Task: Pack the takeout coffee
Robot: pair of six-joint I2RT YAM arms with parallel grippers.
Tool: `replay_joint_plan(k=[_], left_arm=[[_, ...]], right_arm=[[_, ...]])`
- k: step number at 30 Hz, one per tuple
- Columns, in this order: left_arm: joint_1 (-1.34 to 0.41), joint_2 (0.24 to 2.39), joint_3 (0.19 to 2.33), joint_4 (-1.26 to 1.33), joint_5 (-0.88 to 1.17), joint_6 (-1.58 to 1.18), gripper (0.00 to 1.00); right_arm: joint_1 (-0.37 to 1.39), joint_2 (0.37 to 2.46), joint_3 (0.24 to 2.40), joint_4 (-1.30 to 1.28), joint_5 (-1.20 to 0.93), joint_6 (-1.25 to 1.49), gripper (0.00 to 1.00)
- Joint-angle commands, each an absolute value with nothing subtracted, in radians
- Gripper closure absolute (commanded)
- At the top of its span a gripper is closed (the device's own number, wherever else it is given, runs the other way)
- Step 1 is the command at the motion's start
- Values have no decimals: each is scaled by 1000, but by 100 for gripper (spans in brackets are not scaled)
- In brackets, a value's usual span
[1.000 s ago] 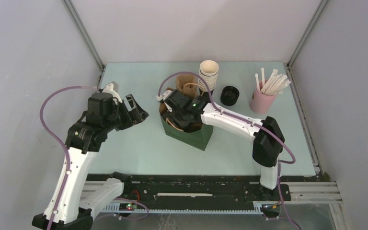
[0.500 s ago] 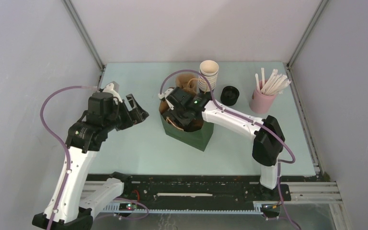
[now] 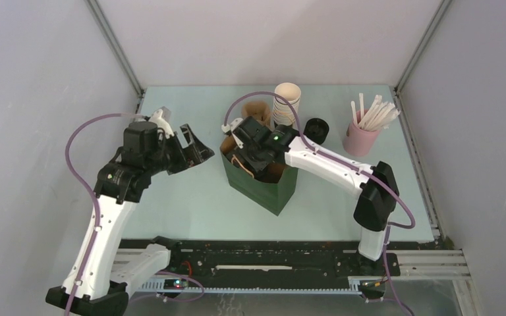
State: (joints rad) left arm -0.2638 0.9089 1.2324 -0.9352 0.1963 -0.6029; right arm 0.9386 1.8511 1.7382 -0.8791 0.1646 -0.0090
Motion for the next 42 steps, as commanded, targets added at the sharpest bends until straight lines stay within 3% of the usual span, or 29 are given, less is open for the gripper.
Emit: replay_joint_plan(k=[1, 27, 33, 37, 42], left_arm=[[-258, 899, 1225, -883, 288, -614, 11], [-278, 981, 1266, -850, 371, -667, 17], [-322, 1061, 1362, -840, 357, -720, 20], [-353, 1131, 1449, -932, 286, -754, 30], [-354, 1140, 1482, -1005, 226, -826, 32]], right_arm=[[944, 1758, 1733, -856, 188, 21, 0], [954, 1524, 1689, -776, 107, 76, 2], [954, 1474, 1693, -757, 98, 106, 10], [958, 1460, 1764, -800, 107, 115, 17], [937, 1416, 1876, -848, 120, 124, 17]])
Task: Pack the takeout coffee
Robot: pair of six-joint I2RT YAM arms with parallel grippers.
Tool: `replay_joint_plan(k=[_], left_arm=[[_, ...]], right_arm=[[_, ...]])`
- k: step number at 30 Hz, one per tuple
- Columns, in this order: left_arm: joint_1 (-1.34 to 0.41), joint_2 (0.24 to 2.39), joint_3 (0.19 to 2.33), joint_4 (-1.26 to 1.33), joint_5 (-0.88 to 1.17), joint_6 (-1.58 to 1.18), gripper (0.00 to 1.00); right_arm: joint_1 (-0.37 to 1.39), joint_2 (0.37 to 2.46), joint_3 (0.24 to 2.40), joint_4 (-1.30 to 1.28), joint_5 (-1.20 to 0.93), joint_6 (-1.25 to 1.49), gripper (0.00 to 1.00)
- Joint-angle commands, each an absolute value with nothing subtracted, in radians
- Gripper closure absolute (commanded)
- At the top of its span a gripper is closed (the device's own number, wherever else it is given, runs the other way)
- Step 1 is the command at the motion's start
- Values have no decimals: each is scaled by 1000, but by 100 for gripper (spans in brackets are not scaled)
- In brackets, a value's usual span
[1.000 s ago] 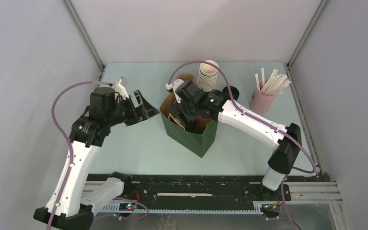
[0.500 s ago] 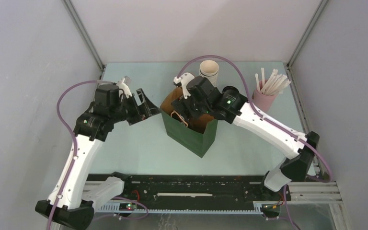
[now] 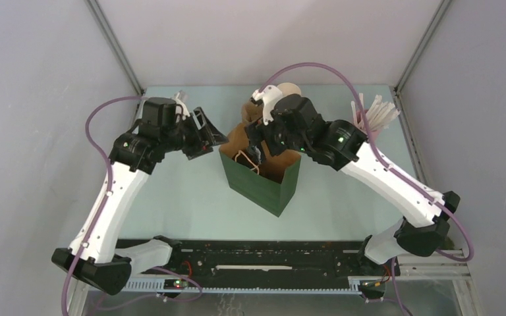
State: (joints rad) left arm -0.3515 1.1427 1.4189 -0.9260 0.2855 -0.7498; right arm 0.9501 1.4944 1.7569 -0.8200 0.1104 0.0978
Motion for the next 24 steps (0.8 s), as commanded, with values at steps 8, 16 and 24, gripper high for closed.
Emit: replay_joint_plan(k=[8, 16, 24], left_arm=[[-354, 1174, 1448, -1060, 213, -900, 30], [-357, 1244, 1446, -1057, 226, -894, 43], [-368, 1286, 1435, -1066, 221, -807, 49]], right_arm=[[850, 1362, 1952, -892, 11, 109, 0], [694, 1304, 1676, -863, -301, -21, 10], [705, 1295, 1544, -764, -280, -28, 20]])
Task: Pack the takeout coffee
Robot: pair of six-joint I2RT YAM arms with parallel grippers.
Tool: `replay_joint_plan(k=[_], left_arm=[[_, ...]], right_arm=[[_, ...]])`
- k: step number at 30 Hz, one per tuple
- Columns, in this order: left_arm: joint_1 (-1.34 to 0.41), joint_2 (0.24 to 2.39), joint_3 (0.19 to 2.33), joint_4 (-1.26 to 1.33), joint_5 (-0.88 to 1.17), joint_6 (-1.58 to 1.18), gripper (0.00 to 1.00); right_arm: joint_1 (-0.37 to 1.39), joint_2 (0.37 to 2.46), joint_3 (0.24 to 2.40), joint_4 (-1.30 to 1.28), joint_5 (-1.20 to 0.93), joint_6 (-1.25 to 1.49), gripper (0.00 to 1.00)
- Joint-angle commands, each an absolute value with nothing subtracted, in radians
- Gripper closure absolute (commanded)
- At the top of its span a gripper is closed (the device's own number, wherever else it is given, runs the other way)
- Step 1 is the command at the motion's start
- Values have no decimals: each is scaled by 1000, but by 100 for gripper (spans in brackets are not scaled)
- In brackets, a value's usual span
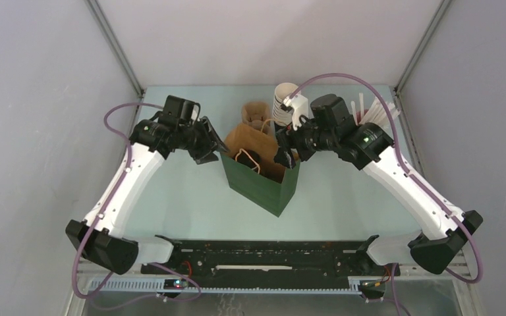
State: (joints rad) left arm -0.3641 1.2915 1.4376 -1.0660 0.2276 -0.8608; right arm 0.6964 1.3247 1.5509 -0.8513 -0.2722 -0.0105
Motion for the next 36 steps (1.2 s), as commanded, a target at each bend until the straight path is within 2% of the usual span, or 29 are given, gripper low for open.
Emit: replay_joint_plan(k=[1, 4, 11, 13, 17, 19, 28, 36], left_arm=[[-369, 1294, 1448, -1064, 222, -798, 51], [-368, 1329, 1483, -1061, 221, -755, 59], [-365, 1373, 1535, -1089, 236, -611, 77], [-363, 1377, 1557, -1087, 214, -592, 78], [-352, 1412, 1628, -1089, 237, -574, 81], [-352, 1431, 1655, -1084, 246, -559, 81], [-353, 1459, 1641, -1092, 222, -600, 83], [-353, 1415, 1613, -1133, 220, -617, 71]], right_arm=[[707, 1304, 1553, -765, -266, -26, 22], [714, 1332, 1563, -770, -164, -17, 35], [755, 1354, 1517, -771, -106, -28, 57], [795, 1355, 1512, -780, -125, -32, 65], [900, 1368, 1514, -819, -137, -70, 90], [929, 1377, 1521, -826, -137, -86, 97], [862, 1367, 1497, -773, -267, -29, 96], [864, 1340, 1527, -797, -254, 12, 68]])
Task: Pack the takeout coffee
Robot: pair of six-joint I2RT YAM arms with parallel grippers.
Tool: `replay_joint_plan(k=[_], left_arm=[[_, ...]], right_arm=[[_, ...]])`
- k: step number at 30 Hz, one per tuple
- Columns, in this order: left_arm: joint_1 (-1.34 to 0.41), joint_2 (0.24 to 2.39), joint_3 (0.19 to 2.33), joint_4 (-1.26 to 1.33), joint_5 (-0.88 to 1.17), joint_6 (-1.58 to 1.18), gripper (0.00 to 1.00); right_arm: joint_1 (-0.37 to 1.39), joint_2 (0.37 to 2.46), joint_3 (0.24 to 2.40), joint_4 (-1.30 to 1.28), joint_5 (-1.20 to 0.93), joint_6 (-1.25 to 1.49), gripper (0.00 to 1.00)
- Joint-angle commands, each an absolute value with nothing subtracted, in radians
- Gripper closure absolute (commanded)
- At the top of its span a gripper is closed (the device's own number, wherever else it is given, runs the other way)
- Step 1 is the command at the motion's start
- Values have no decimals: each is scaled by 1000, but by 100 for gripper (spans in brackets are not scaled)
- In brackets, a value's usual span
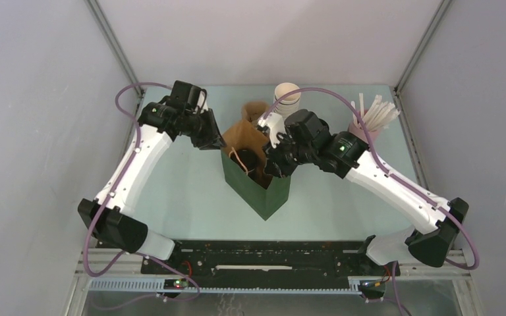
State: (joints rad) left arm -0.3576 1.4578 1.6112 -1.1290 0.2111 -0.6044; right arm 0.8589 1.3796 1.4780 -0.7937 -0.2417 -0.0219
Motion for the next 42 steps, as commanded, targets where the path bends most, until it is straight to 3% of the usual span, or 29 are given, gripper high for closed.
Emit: replay_joint_plan(k=[1, 10, 14, 18, 21, 27, 35, 42], left_arm=[[-353, 1415, 1613, -1133, 223, -615, 70], [-354, 1375, 1572, -1112, 198, -557, 77], [-357, 1330, 1502, -1100, 217, -567, 78], [-357, 1300, 1465, -1091, 210, -562, 78], [-359, 1289, 1453, -1072, 207, -563, 79], [-362, 1257, 1441, -1062, 171, -545, 80], [-365, 1216, 1396, -1045, 165, -528, 82], [-370, 1200, 1369, -1025, 176, -528, 83]], right_arm=[[864, 1336, 1542, -806, -247, 19, 64], [838, 1349, 1720, -957, -165, 57, 38], [838, 1373, 1831, -1005, -102, 70, 31], [847, 1463, 2040, -1067, -76, 48, 30], [871, 1560, 2223, -1121, -58, 5, 35], [944, 1704, 2360, -1120, -53, -67, 41], [980, 1830, 2373, -1120, -111, -11, 72], [1012, 1888, 2328, -1183, 12, 23, 86]])
